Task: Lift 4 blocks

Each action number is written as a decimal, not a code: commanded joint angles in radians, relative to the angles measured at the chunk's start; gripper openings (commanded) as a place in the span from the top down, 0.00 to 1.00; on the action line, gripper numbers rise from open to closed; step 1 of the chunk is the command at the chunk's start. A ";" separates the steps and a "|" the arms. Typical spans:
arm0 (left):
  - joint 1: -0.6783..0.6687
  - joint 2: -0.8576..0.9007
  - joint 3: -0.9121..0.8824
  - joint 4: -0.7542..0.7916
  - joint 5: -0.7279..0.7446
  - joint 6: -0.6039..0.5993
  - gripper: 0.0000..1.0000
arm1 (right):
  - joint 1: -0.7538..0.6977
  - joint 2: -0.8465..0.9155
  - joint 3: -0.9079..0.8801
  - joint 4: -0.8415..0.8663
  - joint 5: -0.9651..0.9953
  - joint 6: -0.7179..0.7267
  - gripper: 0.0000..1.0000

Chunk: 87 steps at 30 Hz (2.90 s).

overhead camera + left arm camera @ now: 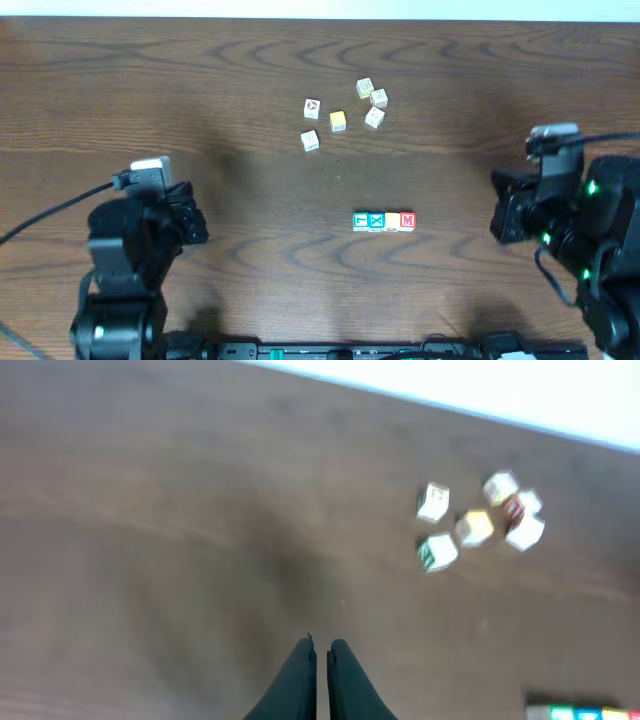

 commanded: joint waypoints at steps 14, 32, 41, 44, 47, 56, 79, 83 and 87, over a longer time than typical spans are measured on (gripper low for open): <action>0.008 -0.097 0.011 -0.010 -0.071 -0.002 0.90 | 0.453 -0.121 0.297 -0.251 0.877 0.071 0.98; 0.008 -0.019 0.011 -0.027 -0.071 -0.002 0.90 | 0.369 0.058 0.102 -0.253 0.640 0.377 0.99; 0.008 0.002 0.011 -0.030 -0.071 -0.006 0.90 | -0.061 0.105 -0.103 -0.076 0.156 0.206 0.99; 0.008 0.002 0.011 -0.033 -0.048 -0.017 0.90 | -0.208 0.104 -0.198 -0.033 -0.111 0.068 0.99; 0.008 0.003 0.009 -0.034 -0.026 -0.017 0.90 | -0.304 0.113 -0.299 0.012 -0.287 -0.035 0.99; 0.008 0.068 -0.013 -0.027 -0.026 -0.017 0.90 | -0.346 0.233 -0.398 0.123 -0.229 -0.038 0.99; 0.008 0.349 -0.013 0.071 -0.026 -0.017 0.92 | -0.137 0.629 -0.398 0.374 0.045 0.024 0.99; 0.007 0.397 -0.013 0.074 0.001 -0.017 0.92 | -0.099 0.679 -0.398 0.375 0.043 0.024 0.99; 0.007 0.450 -0.013 0.078 0.035 -0.018 0.92 | -0.057 0.738 -0.398 0.390 0.036 0.036 0.99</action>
